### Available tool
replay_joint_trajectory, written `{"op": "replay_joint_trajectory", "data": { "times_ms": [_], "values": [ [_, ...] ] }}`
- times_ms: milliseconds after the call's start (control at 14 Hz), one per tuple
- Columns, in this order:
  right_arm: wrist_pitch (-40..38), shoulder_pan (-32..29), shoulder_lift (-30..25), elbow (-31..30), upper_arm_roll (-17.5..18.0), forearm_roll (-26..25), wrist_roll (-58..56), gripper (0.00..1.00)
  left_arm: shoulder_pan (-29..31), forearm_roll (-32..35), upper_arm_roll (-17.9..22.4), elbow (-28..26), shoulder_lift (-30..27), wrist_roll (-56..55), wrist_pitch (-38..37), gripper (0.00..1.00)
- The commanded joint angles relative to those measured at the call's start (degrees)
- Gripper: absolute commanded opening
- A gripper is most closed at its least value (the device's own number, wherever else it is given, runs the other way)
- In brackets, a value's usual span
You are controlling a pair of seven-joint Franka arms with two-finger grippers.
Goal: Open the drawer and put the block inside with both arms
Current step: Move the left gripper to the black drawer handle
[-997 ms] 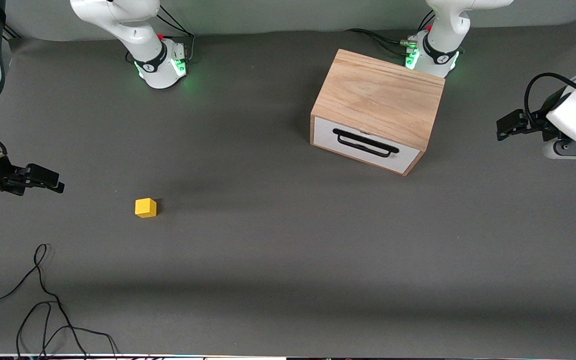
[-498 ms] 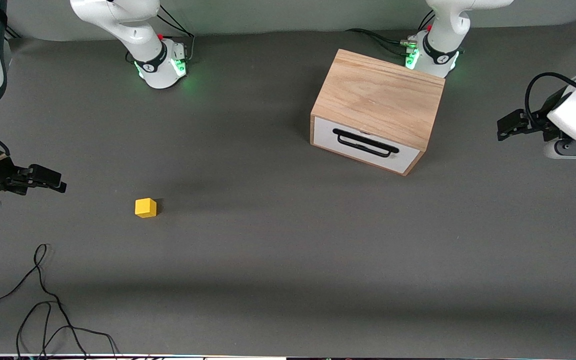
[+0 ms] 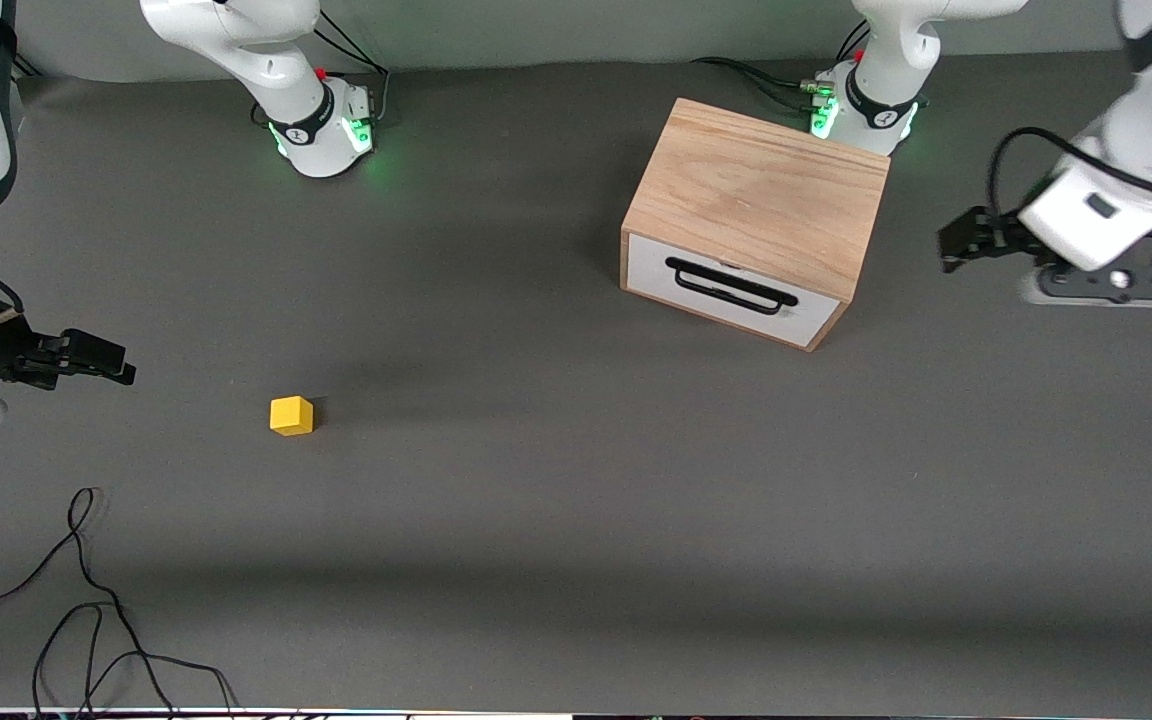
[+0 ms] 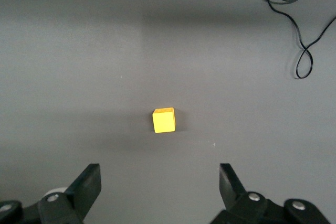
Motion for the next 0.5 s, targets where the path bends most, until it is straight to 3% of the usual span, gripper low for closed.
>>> {"op": "replay_joint_trajectory", "data": {
  "times_ms": [0,214,427],
  "values": [
    [-0.1,0.2,-0.6,-0.7,-0.1,0.1,0.7,1.00,-0.8,-0.3,-4.4,1.1,0.6,-14.3,-0.3,1.00],
    [0.1,0.4,-0.4,-1.1,-0.1,0.1,0.7,1.00,-1.0,-2.7,-8.8,1.8,2.3,-37.6,1.6,1.00],
    [0.2,0.5,-0.5,-1.8,-0.1,0.0,0.6,1.00,-3.1,-1.9,-12.8,1.8,4.1,-68.4,7.6,1.00]
  ]
}}
